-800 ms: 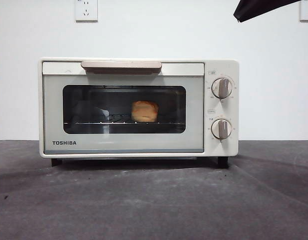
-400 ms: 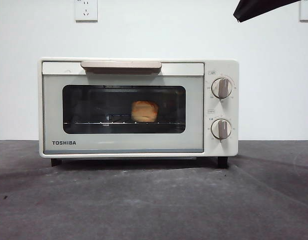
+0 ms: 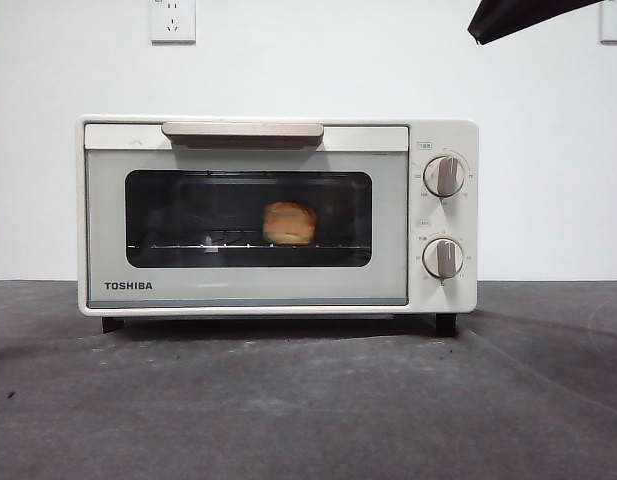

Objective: The left arm flap open the oven, the right arm pick bread and place it into oven, the left arm flap close the oven

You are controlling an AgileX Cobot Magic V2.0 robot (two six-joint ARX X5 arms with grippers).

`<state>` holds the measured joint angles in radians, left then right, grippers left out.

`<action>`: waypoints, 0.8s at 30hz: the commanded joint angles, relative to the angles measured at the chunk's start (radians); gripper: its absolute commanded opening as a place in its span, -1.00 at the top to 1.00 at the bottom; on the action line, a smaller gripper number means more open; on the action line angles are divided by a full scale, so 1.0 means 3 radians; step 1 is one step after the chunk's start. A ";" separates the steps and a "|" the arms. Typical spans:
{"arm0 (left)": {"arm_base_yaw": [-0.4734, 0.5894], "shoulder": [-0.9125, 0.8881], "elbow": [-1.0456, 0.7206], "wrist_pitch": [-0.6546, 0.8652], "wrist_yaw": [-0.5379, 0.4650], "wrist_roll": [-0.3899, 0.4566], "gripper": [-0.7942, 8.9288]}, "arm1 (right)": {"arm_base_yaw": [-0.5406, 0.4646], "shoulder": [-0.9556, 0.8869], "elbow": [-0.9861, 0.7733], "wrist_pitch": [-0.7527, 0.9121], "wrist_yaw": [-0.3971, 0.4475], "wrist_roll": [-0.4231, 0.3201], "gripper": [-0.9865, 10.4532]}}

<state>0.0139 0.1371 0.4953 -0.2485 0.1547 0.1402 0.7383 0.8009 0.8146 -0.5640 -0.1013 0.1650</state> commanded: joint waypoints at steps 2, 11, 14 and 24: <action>0.0019 -0.0205 -0.0317 0.0123 -0.0341 -0.0032 0.80 | 0.0027 0.0025 0.0048 0.0034 0.0013 0.0033 0.80; 0.0018 -0.0446 -0.1040 0.0197 -0.0458 -0.0071 0.80 | 0.0027 0.0025 0.0048 0.0034 0.0013 0.0033 0.80; 0.0018 -0.0446 -0.1197 0.0193 -0.0458 -0.0070 0.80 | 0.0027 0.0025 0.0048 0.0034 0.0013 0.0033 0.80; 0.0017 -0.0446 -0.1521 0.0182 -0.0456 -0.0078 0.80 | 0.0027 0.0025 0.0048 0.0034 0.0013 0.0033 0.80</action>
<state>0.0174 0.0059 0.0433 -0.2047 0.0219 0.1284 0.7383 0.8009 0.8146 -0.5636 -0.1013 0.1650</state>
